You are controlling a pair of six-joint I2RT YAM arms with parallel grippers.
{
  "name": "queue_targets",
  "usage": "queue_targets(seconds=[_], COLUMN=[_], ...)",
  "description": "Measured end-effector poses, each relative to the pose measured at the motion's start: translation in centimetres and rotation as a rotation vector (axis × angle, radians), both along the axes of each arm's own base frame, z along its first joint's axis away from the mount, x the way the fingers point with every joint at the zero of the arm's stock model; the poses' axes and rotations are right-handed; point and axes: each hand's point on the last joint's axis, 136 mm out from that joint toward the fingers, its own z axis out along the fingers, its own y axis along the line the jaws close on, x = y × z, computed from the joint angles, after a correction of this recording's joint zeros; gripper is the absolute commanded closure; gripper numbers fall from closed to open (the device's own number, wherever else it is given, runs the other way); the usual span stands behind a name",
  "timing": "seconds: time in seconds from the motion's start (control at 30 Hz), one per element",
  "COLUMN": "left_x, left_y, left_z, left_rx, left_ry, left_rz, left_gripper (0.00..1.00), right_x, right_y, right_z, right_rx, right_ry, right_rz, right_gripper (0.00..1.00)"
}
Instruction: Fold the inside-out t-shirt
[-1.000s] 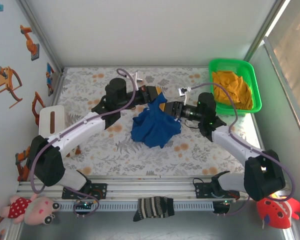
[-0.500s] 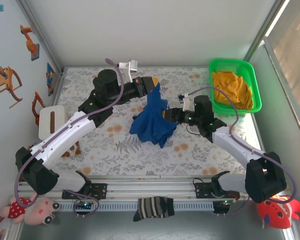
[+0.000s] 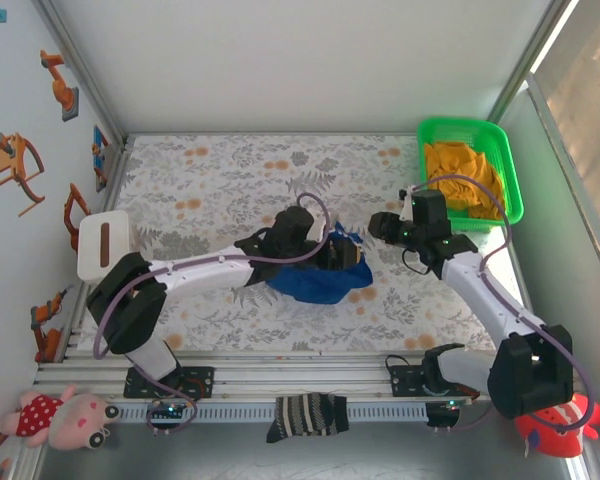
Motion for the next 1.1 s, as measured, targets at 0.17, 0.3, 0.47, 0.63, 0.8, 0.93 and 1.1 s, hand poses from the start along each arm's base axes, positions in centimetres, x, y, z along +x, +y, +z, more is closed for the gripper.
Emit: queue_targets(seconds=[0.17,0.3,0.47,0.63,0.8,0.93,1.1], left_x=[2.2,4.0,3.9,2.9,2.9,2.8,2.9], left_y=[5.3,10.4,14.3,16.0,16.3,16.0,15.5], left_z=[2.0,3.9,1.3,-2.7,-3.6,-4.7,-6.5], left_rx=[-0.002,0.000,0.081,0.182,0.209,0.232,0.270], left_ry=[-0.083,-0.150,-0.135,-0.077,-0.065,-0.053,-0.034], left_rz=[0.177,0.350,0.457,0.482,0.493,0.484,0.474], left_gripper=[0.12,0.11,0.11,0.11,0.11,0.11,0.11], right_x=[-1.3,-3.1,-5.9,-6.0,-5.3,-4.8,-4.3], right_y=[1.1,4.0,8.3,9.4,10.4,11.1,11.5], right_z=[0.6,0.5,-0.4,-2.4,-3.0,-3.2,-3.4], right_rx=[0.025,0.029,0.025,0.023,0.063,0.103,0.133], right_ry=[0.005,0.015,0.043,0.085,0.100,0.105,0.116], right_rz=[0.067,0.186,0.349,0.369,0.364,0.356,0.335], right_gripper=[0.59,0.58,0.57,0.57,0.56,0.56,0.57])
